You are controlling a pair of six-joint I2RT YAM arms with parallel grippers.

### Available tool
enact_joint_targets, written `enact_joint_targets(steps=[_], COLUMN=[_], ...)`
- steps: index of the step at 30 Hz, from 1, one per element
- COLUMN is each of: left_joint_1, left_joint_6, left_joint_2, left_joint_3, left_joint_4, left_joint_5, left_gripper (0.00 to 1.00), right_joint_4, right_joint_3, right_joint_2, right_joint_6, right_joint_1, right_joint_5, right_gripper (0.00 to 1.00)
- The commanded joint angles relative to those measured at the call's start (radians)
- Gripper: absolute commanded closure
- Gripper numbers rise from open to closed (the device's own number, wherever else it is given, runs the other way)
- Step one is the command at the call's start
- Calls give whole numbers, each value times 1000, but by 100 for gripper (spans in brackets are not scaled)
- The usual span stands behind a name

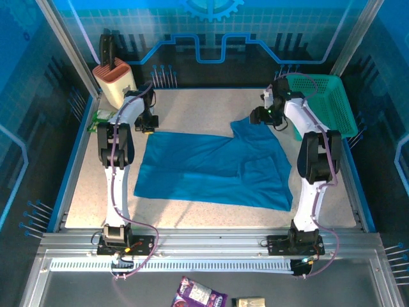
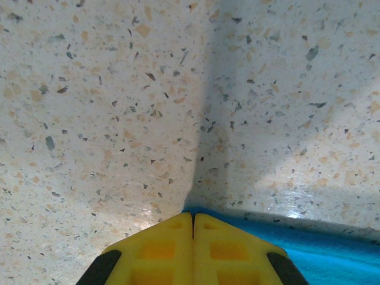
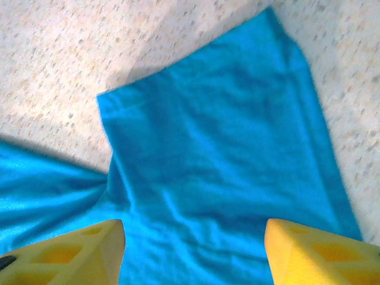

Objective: Fold the inside-out t-shirt

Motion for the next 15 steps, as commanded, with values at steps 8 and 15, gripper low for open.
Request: enact_joint_targets(steps=[8,15], left_joint_1=[10,9], left_joint_6=[-10,-9], left_joint_2=[-33,-37], left_joint_3=[-3,-20], left_joint_4=[-18,-14], left_joint_5=[-8,-3], left_gripper=[98,98], right_joint_4=[-175,-167], right_joint_3=[476,641], right_joint_2=[363,509], right_joint_6=[-165,-179], right_joint_1=[2,-2], right_joint_5=[165,101], right_gripper=[49,60])
